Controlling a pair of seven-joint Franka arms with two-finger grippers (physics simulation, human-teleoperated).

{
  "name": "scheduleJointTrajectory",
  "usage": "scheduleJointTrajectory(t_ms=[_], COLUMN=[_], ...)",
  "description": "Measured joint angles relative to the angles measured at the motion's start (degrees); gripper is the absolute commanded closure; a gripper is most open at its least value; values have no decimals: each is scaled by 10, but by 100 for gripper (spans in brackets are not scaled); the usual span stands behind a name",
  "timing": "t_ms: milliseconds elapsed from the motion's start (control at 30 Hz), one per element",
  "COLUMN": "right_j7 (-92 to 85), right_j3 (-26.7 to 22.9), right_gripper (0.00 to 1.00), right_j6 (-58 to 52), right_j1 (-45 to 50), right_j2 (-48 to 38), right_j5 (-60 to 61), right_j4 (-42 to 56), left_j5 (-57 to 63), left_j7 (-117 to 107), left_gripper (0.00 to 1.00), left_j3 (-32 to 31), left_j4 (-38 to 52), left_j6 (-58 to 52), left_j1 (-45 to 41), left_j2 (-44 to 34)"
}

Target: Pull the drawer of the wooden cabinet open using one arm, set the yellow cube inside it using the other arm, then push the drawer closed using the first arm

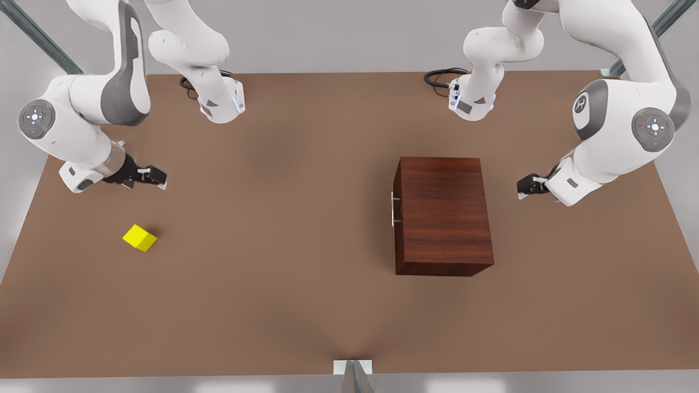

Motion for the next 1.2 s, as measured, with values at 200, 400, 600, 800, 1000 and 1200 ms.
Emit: scheduleJointTrajectory(t_ms=[200, 400, 600, 800, 1000, 1200], right_j7=[1, 1, 2, 3, 3, 3], right_j3=[-1, -1, -1, -1, -1, -1], right_gripper=[0, 0, 0, 0, 0, 0], right_j6=[6, 0, -3, -4, -4, -4], right_j1=[-13, -21, -27, -32, -36, -38], right_j2=[19, 24, 29, 33, 38, 41], right_j5=[-2, -8, -8, -9, -9, -9], right_j4=[18, 22, 26, 27, 30, 30], left_j5=[3, 69, 103, 133, 169, 187], left_j7=[-14, -111, -231, -325, -387, -425], left_gripper=[0, 0, 0, 0, 0, 0], left_j3=[-2, -3, -3, 0, 0, 1], left_j4=[30, 189, 220, 177, 130, 113], left_j6=[11, 17, 27, 55, 86, 109], left_j1=[-93, -313, -386, -390, -390, -385], left_j2=[23, 186, 260, 273, 273, 273])
